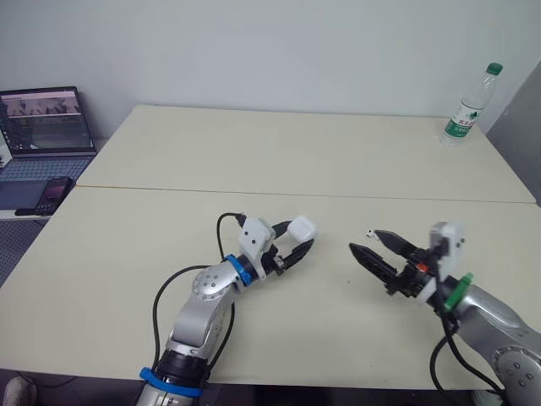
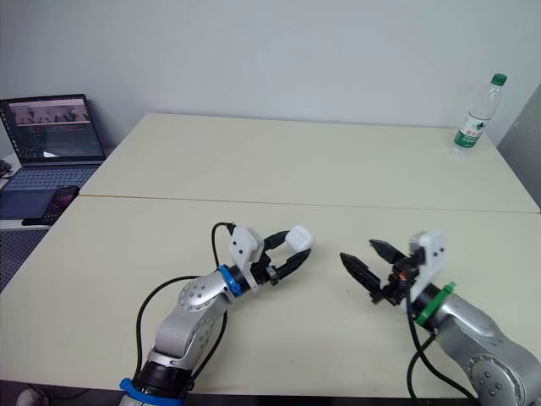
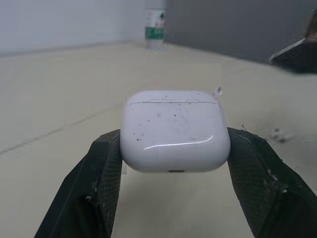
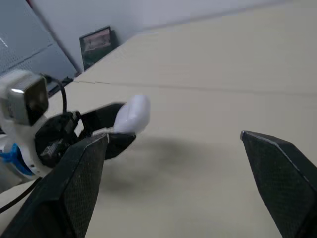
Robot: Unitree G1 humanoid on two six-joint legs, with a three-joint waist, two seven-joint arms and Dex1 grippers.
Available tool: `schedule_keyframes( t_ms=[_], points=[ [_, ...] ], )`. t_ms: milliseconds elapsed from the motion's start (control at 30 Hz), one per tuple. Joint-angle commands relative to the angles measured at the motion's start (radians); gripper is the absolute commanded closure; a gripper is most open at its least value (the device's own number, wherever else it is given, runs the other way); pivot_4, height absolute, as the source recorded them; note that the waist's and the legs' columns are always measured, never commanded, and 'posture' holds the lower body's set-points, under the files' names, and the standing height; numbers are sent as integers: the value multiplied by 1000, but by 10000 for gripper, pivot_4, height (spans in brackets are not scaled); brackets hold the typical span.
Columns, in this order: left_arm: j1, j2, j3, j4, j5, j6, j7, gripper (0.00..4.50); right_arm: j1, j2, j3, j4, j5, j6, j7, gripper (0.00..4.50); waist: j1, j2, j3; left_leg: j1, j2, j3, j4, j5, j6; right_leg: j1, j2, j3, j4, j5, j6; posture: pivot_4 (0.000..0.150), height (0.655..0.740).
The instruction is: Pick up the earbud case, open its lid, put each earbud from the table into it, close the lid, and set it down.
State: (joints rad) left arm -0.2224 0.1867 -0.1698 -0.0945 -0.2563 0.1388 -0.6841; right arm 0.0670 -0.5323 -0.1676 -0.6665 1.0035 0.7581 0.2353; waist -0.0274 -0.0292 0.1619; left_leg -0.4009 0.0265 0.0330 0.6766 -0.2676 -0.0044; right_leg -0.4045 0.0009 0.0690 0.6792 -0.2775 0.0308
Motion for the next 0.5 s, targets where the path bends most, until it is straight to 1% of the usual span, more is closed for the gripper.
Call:
schedule_keyframes(
  t_ms=[33,100,133,233,367,500],
  points=[
    [-69,-18,-7,34,-49,-79,-88,17357,-87,-20,-2,26,281,157,-200,0,-1,0,0,0,0,0,0,0,0,0,0,0,0,0,0,1500,7389],
    [-99,-14,-21,65,-47,-120,-143,17357,-145,-44,-5,84,453,196,-296,0,-2,0,0,0,0,0,0,0,0,0,1,0,0,0,1,1500,7389],
    [-111,-11,-25,80,-44,-139,-165,17357,-171,-58,-2,112,535,203,-341,0,-2,0,0,0,-1,0,0,0,0,0,5,0,0,0,1,1500,7389],
    [-148,-14,-30,130,-25,-188,-188,17357,-251,-96,24,174,721,197,-440,0,-2,-1,0,0,0,0,0,0,0,0,6,1,-1,0,1,1500,7389],
    [-177,-6,-41,184,-9,-246,-234,17357,-360,-113,93,239,859,177,-557,0,-5,-1,0,0,1,0,0,0,0,0,7,1,-1,0,1,1500,7389],
    [-199,-4,-39,232,11,-287,-244,17357,-417,-133,139,270,952,168,-609,0,-5,-1,0,-1,2,0,0,0,0,-1,8,1,-1,0,1,1500,7389]
  ],
)
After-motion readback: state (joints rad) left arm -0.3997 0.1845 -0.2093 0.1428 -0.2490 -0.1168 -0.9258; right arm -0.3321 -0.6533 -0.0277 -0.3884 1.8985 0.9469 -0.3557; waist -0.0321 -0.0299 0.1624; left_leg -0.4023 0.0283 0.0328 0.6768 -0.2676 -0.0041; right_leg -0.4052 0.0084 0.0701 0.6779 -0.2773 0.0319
